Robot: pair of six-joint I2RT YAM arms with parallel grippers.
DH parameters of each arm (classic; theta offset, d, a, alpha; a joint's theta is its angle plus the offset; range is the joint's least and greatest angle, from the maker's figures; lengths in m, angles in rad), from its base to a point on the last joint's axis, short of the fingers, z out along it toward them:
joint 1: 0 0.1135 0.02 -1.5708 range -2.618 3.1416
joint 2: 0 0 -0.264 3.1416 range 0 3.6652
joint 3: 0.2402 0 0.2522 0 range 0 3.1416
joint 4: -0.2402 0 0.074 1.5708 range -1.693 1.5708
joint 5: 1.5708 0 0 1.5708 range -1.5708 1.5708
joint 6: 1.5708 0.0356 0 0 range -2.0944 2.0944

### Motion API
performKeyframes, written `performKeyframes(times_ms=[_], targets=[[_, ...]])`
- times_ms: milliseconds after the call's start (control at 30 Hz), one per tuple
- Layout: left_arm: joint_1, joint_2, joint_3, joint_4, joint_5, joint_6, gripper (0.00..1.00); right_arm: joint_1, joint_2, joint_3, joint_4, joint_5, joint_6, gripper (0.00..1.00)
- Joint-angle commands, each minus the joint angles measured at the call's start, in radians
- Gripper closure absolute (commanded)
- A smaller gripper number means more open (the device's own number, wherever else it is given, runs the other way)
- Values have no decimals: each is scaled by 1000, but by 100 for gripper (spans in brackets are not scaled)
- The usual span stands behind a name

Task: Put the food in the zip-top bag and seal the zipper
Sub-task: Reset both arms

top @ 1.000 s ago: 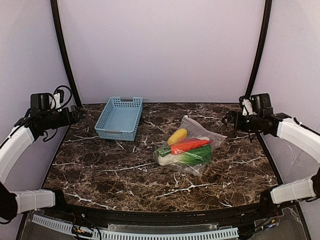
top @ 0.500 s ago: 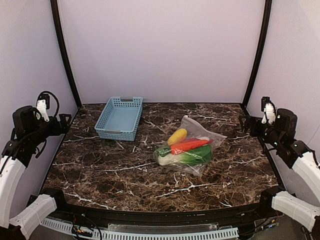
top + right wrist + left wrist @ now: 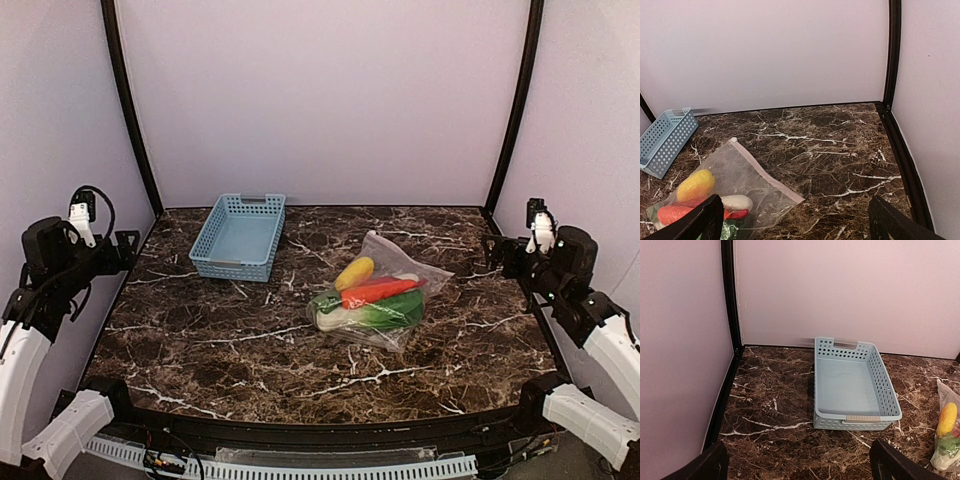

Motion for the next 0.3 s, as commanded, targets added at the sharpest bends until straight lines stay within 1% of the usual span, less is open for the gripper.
performKeyframes(times_ms=[0, 267], targets=[[4, -21, -21, -8, -28, 15, 1, -3, -6, -8, 38, 8, -6, 1], [4, -31, -20, -12, -42, 15, 1, -3, -26, -8, 38, 16, -13, 1]])
